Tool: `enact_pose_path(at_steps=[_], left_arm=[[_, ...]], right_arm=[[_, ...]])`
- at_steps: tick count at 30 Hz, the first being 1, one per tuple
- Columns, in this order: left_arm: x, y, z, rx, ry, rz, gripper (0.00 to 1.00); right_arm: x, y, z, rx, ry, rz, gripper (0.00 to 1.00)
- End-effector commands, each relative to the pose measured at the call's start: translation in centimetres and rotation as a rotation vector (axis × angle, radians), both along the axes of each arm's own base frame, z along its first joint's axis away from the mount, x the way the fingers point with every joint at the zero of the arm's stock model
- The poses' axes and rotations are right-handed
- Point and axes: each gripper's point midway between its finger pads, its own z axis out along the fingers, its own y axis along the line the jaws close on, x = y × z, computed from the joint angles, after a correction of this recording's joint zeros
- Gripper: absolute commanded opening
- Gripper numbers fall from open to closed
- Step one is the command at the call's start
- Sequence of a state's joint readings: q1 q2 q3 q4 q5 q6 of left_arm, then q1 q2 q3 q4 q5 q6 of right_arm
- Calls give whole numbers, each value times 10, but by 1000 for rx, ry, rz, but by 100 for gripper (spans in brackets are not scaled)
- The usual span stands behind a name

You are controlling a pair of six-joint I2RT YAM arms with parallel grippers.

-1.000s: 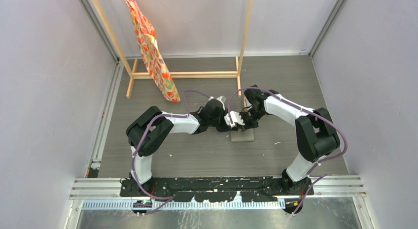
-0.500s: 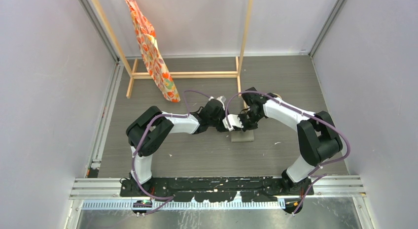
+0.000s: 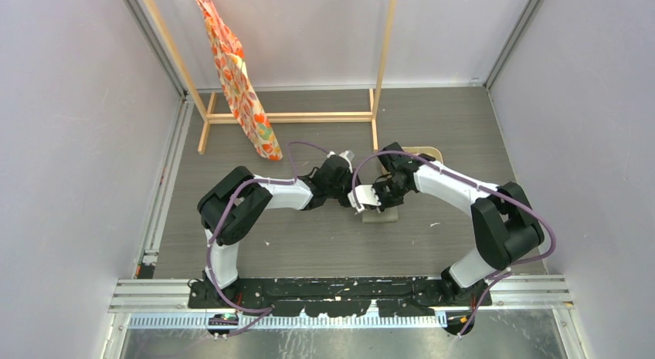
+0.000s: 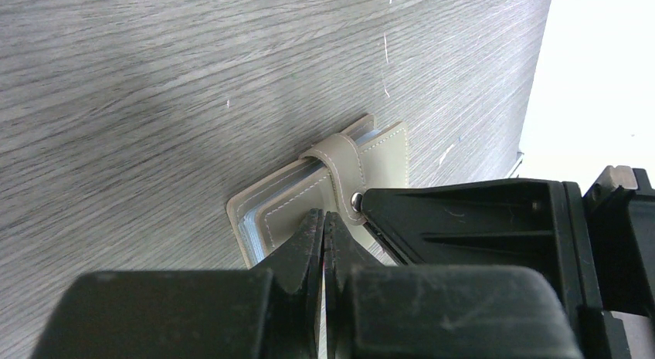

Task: Put the credit cards into the card holder
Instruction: Close the card holder at the center of the board.

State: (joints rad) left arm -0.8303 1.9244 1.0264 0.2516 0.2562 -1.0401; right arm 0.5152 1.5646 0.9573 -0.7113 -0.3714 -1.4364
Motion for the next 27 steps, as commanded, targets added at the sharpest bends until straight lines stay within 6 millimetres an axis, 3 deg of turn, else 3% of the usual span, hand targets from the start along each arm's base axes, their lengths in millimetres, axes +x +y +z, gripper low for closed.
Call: enact_pose_path(at_steps=[1, 18, 22, 27], left_arm=[[-1, 5, -12, 45, -4, 1, 2], [-1, 4, -12, 40, -4, -1, 2], [-1, 4, -11, 31, -7, -6, 2], [-4, 0, -5, -1, -21, -31, 5]], right_arm=[[-51, -24, -31, -109, 177, -6, 1], [-62, -37, -49, -191, 162, 15, 2], [-62, -33, -45, -184, 157, 15, 10], [-59, -18, -21, -111, 165, -30, 24]])
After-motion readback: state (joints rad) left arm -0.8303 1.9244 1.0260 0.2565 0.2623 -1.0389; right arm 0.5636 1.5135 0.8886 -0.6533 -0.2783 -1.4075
